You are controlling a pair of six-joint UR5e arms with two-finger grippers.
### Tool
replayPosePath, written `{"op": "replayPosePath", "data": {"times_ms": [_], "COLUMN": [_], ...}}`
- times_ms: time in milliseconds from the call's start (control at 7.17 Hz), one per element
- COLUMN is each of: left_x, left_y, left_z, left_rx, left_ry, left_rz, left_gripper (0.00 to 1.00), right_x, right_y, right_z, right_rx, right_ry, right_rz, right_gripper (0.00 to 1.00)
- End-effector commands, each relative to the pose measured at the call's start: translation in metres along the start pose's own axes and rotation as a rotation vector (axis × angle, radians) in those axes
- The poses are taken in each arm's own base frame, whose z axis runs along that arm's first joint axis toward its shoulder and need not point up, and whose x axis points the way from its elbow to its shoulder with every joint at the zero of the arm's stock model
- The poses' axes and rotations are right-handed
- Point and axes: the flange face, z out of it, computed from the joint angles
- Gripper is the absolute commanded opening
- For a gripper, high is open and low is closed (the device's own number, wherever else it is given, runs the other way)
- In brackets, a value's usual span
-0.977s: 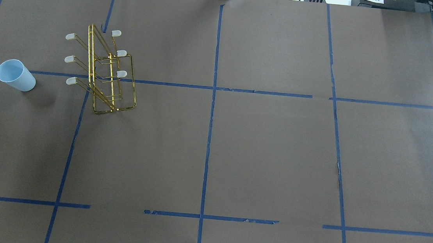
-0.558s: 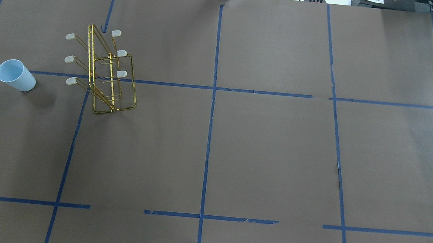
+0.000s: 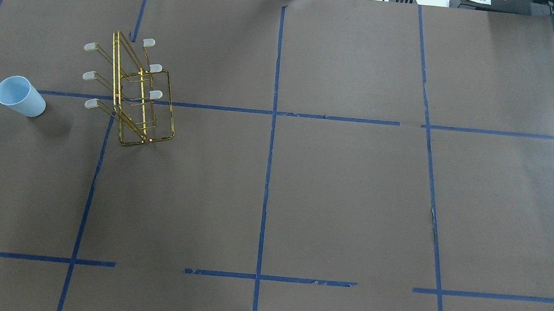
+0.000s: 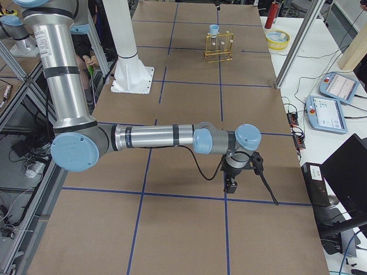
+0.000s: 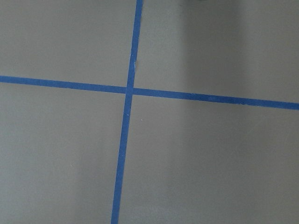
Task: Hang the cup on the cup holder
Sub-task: 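Move the left gripper toward the light-blue cup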
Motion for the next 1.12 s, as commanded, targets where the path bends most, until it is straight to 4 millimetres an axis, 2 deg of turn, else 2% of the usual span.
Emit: {"op": "replayPosePath", "data": {"times_ms": [0,279,419,558,698,977], "left_x": [0.034,0.033,0.030,0.031,0.043,0.055], "left_y": [0.053,0.109,0.130,0.140,0.163,0.193], "left_z": [0.015,0.027,0.031,0.035,0.038,0.043], "left_rx": [0.159,0.353,0.454,0.480,0.527,0.562], "left_ry": [0.029,-0.031,-0.092,-0.091,-0.055,-0.058], "left_rz": [-0.065,-0.137,-0.114,-0.150,-0.166,-0.118], "left_gripper": [1.00,1.00,1.00,1.00,1.00,1.00], "right_x": [0.000,0.000,0.000,0.000,0.000,0.000], "right_y": [0.000,0.000,0.000,0.000,0.000,0.000], "right_z": [0.000,0.000,0.000,0.000,0.000,0.000], "right_rx": [0.000,0.000,0.000,0.000,0.000,0.000], "right_ry": [0.000,0.000,0.000,0.000,0.000,0.000], "right_rz": [0.000,0.000,0.000,0.000,0.000,0.000], "right_gripper": [1.00,1.00,1.00,1.00,1.00,1.00]}}
